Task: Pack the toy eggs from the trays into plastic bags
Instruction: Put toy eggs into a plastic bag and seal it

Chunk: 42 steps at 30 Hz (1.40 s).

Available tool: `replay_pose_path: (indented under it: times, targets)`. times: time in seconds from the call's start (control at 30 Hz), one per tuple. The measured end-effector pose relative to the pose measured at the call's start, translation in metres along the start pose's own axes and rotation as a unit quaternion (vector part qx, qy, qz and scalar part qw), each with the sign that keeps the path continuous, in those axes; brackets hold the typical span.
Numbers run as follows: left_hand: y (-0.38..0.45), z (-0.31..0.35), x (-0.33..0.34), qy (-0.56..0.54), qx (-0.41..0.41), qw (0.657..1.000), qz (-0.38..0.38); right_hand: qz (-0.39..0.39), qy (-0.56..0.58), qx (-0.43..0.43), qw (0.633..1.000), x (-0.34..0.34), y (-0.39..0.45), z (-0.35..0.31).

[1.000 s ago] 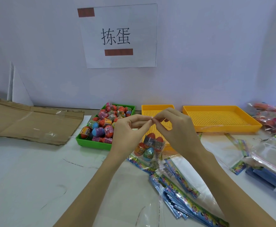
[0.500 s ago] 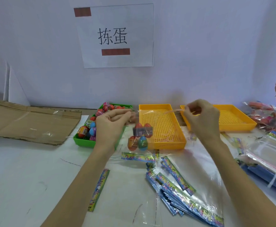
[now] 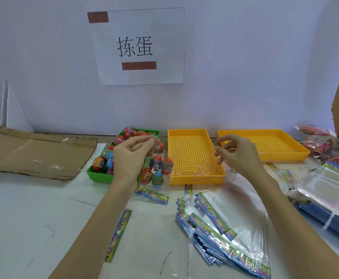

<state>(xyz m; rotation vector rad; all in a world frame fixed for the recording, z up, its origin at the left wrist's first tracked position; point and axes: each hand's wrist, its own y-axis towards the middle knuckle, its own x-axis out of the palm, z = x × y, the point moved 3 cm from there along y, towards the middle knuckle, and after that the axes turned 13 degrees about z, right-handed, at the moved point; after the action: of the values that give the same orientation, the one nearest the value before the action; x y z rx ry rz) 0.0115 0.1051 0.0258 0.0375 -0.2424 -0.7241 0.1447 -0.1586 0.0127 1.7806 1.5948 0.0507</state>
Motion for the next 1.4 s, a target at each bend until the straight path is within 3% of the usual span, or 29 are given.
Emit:
replay_pose_path:
  times: [0.17, 0.53, 0.73, 0.93, 1.0, 1.07, 1.17, 1.4]
  targets:
    - [-0.002, 0.001, 0.001, 0.004, -0.005, 1.000, 0.003, -0.012, -0.081, -0.071, 0.994, 0.013, -0.007, 0.001]
    - [-0.002, 0.001, 0.003, 0.024, 0.015, 1.000, -0.007, -0.015, -0.109, -0.076, 0.991, 0.003, -0.003, 0.014]
    - [-0.003, 0.000, 0.004, 0.030, 0.016, 0.999, -0.015, -0.081, -0.152, -0.049, 0.984, -0.002, 0.001, 0.013]
    - [-0.004, 0.000, 0.007, 0.022, 0.024, 0.998, -0.050, 0.069, -0.130, -0.103, 0.984, -0.021, 0.008, -0.007]
    - [-0.004, 0.001, 0.008, 0.002, 0.023, 0.997, -0.069, 0.079, -0.098, -0.121, 0.985, -0.018, 0.005, -0.016]
    - [-0.006, 0.003, 0.010, -0.019, 0.027, 0.995, -0.091, 0.049, -0.040, -0.119, 0.991, -0.009, 0.000, -0.028]
    - [-0.009, 0.006, 0.013, -0.046, 0.035, 0.993, -0.106, -0.059, 0.069, -0.069, 0.993, 0.011, -0.012, -0.040]
    - [-0.012, 0.008, 0.013, -0.071, 0.041, 0.994, -0.074, -0.212, 0.197, 0.075, 0.954, 0.033, -0.029, -0.060]
